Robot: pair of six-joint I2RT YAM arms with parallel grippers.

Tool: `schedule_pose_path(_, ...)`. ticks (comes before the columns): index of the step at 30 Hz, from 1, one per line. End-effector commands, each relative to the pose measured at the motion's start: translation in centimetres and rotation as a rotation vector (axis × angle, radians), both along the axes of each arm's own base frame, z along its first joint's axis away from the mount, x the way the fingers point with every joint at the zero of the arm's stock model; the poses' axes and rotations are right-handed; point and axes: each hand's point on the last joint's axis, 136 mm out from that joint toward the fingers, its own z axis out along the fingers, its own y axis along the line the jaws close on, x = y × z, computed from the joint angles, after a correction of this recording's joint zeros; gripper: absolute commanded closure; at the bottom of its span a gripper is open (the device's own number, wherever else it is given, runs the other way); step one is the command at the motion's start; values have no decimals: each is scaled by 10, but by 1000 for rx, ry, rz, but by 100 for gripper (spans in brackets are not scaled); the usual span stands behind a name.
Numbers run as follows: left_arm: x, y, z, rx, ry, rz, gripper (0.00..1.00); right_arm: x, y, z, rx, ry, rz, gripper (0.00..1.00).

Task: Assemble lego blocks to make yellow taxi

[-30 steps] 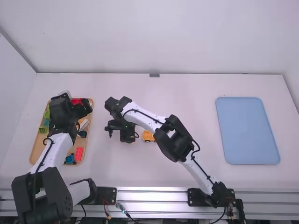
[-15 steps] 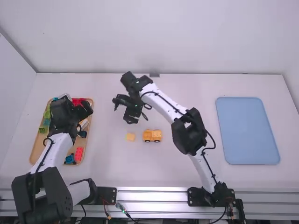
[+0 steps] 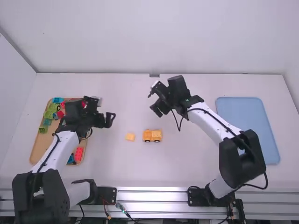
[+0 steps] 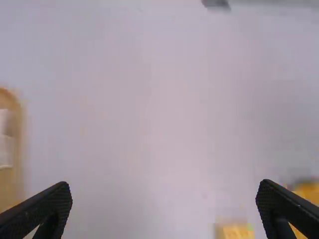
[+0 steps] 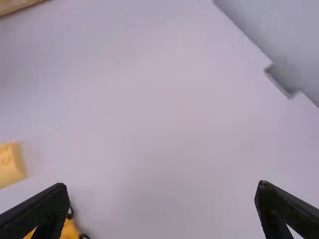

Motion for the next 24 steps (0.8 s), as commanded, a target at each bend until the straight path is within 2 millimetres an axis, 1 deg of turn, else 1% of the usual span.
schedule_pose_path(1, 1, -35, 27, 204, -110, -286, 1, -3, -33, 6, 74, 4, -131, 1)
schedule_pose_path(4, -18, -67, 20, 410, -79, -562, 1, -3, -57, 6, 123, -22, -210, 1)
schedule_pose_path(5, -22, -73, 17, 460, -69, -622, 1, -4, -62, 7, 145, -28, -224, 1)
schedule_pose_path(6, -27, -80, 11, 539, -61, -717, 1, -6, -67, 7, 166, -32, -229, 1)
schedule_pose_path(9, -36, -87, -4, 668, -32, -876, 1, -12, -74, 9, 207, -39, -218, 1)
schedule_pose_path(11, -35, -92, -22, 763, -16, -989, 1, -16, -81, 10, 234, -40, -214, 1)
schedule_pose_path(14, -26, -94, -45, 826, 15, -1021, 1, -19, -86, 9, 256, -30, -208, 1)
schedule_pose_path(16, -20, -94, -66, 871, 63, -1034, 1, -19, -89, 9, 271, -19, -206, 1)
schedule_pose_path(17, -20, -93, -70, 878, 73, -1037, 1, -19, -90, 9, 273, -18, -208, 1)
schedule_pose_path(18, -20, -95, -77, 876, 95, -1054, 1, -19, -91, 10, 276, -17, -208, 1)
schedule_pose_path(20, -23, -98, -84, 874, 105, -1093, 1, -19, -91, 10, 280, -16, -205, 1)
schedule_pose_path(21, -27, -98, -90, 878, 128, -1135, 1, -19, -92, 11, 284, -19, -205, 1)
schedule_pose_path(24, -32, -96, -100, 866, 169, -1147, 1, -18, -92, 12, 285, -23, -205, 1)
